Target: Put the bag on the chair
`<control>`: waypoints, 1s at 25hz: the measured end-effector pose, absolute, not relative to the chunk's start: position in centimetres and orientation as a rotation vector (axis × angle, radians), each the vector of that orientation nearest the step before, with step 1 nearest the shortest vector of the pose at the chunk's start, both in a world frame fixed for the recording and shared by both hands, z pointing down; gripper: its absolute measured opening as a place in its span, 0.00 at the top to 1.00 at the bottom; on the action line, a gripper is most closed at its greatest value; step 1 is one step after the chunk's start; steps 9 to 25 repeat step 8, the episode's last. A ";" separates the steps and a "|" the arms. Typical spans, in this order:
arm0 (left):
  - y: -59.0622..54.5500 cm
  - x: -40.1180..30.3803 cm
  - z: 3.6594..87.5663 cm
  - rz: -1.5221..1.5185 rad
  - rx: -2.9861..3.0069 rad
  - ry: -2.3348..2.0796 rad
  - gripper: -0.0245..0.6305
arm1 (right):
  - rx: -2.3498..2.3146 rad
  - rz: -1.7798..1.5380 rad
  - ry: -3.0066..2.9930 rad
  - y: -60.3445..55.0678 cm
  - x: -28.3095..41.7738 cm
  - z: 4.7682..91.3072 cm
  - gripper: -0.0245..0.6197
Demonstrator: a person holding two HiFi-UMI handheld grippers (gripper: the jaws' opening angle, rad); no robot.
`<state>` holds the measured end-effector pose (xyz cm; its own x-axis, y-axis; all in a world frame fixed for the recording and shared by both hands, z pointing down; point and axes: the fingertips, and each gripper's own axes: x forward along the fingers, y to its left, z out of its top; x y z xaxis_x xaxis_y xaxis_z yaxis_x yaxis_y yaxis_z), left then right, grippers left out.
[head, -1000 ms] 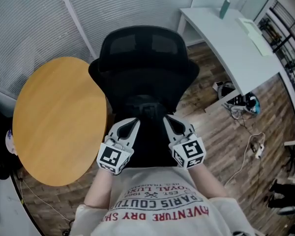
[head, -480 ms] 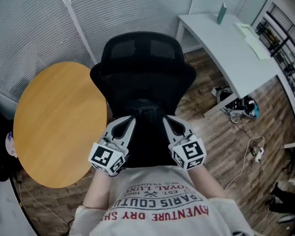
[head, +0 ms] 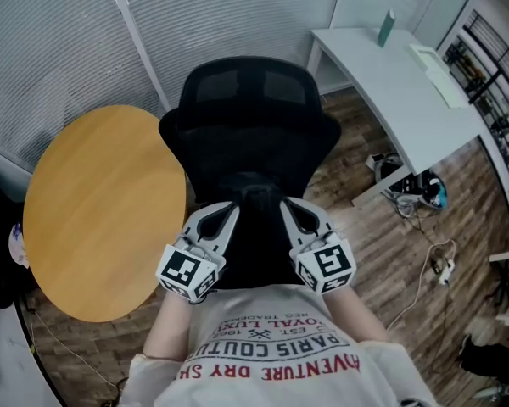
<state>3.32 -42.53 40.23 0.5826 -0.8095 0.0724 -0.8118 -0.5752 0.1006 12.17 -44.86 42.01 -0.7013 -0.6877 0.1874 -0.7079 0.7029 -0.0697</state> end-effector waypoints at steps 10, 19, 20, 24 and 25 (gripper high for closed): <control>-41.6 3.2 38.8 0.014 2.725 -1.447 0.92 | 1.107 0.192 -2.786 -43.8 11.3 41.6 0.92; -41.6 3.2 38.8 0.014 2.725 -1.447 0.92 | 1.107 0.192 -2.786 -43.8 11.3 41.6 0.92; -41.6 3.2 38.8 0.014 2.725 -1.447 0.92 | 1.107 0.192 -2.786 -43.8 11.3 41.6 0.92; -41.6 3.2 38.8 0.014 2.725 -1.447 0.92 | 1.107 0.192 -2.786 -43.8 11.3 41.6 0.92; -41.6 3.2 38.8 0.014 2.725 -1.447 0.92 | 1.107 0.192 -2.786 -43.8 11.3 41.6 0.92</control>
